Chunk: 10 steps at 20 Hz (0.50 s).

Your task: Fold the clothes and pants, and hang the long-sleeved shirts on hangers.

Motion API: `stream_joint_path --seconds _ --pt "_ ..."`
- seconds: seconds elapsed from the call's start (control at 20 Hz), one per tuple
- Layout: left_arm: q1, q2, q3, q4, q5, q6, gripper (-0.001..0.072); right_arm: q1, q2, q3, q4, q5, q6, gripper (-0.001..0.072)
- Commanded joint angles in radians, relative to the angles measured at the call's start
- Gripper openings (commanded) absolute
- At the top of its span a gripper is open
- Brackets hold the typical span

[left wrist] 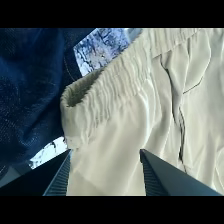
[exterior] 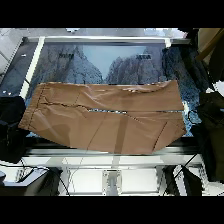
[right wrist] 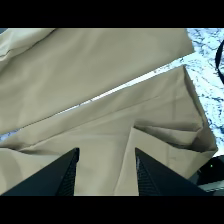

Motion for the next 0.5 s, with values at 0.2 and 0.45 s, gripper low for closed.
stream_joint_path --seconds 0.2,0.45 --pt "-0.023 -0.125 -0.015 -0.01 0.06 0.027 0.0493 0.0 0.011 -0.004 0.029 0.022 0.005 0.0385" --pt "-0.204 -0.188 -0.009 -0.114 0.162 0.075 0.0433 0.0 0.011 -0.004 0.029 0.047 0.021 0.0385"
